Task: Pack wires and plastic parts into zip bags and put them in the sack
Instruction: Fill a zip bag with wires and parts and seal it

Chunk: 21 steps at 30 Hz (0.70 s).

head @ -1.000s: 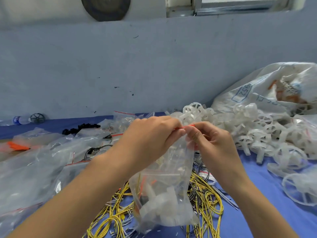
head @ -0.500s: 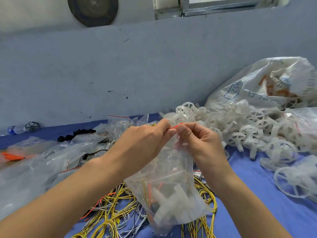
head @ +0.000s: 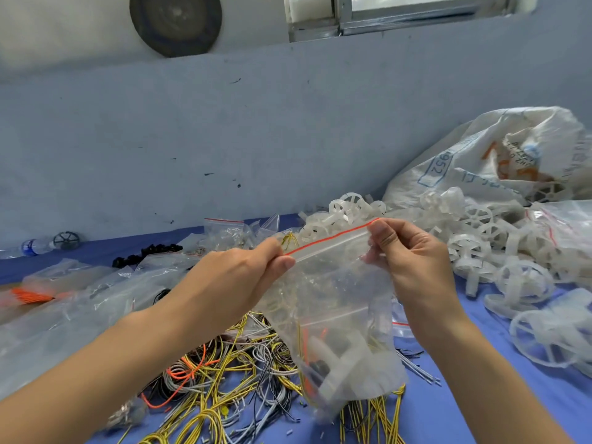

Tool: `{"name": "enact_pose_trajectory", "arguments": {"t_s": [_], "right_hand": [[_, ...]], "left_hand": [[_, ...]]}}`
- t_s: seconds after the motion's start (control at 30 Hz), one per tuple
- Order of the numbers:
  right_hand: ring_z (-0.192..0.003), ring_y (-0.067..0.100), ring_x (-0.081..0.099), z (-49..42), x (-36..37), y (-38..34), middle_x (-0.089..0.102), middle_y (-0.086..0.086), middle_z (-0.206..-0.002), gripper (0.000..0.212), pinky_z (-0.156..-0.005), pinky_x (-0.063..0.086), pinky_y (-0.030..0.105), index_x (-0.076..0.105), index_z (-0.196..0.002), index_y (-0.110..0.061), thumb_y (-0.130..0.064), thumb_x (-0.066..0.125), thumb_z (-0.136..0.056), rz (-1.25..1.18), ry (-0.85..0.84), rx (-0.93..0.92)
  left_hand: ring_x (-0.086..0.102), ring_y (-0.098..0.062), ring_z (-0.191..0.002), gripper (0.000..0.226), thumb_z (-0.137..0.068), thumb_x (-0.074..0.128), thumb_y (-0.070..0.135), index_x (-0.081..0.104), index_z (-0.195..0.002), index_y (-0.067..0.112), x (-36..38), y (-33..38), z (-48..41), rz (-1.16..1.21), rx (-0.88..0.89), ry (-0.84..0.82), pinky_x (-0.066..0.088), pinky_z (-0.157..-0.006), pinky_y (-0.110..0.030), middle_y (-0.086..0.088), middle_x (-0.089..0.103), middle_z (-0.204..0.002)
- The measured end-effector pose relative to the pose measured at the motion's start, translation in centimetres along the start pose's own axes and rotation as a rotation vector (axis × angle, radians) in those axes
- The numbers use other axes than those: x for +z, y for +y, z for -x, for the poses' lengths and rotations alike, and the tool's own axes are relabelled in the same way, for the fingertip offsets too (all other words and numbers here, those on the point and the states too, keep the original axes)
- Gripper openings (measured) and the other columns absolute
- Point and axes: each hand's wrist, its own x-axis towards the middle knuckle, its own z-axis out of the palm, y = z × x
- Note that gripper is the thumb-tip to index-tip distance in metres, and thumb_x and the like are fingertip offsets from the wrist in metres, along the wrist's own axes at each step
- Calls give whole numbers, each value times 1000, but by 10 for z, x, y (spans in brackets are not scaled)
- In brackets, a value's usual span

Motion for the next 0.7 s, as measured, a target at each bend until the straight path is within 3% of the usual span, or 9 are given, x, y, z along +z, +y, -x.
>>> {"name": "enact_pose_trajectory", "arguments": {"t_s": [0.13,0.27,0.47,0.57,0.7], "right_hand": [[-55,8,58,-4,-9,-2,59,-7,-60,15,-68,57,24,74,-73,-24,-38,71,-77,-12,20,0],[-53,8,57,-6,-19,-8,59,-7,-59,14,-60,54,19,73,-71,-20,-29,71,-81,-36,68,-10],[-53,6,56,-9,-44,-30,57,-8,-58,11,-61,55,20,70,-79,-15,-22,67,-88,-34,159,-44],[-53,5,57,-10,-68,-47,58,-10,-58,10,-62,54,20,69,-83,-16,-24,66,-89,-10,227,-71],[-54,3,58,-17,-119,-79,59,-12,-56,12,-68,57,24,69,-86,-16,-27,66,-89,70,353,-158]], "left_hand": [[37,1,-40,42,-99,23,51,50,-91,20,-1,1,2,48,29,12,31,-43,-17,20,32,-52],[43,4,-45,35,-100,30,49,53,-94,23,-4,4,-5,71,31,16,29,-47,-13,19,41,-55],[50,-3,-48,24,-96,35,48,48,-89,30,-5,25,-33,153,51,69,38,-47,-23,17,48,-57],[48,-5,-48,30,-100,35,50,50,-88,28,-5,46,-59,187,78,105,44,-47,-33,15,49,-56],[52,-5,-54,21,-93,41,52,50,-85,35,-1,88,-107,312,94,74,44,-52,-31,14,57,-64]]}}
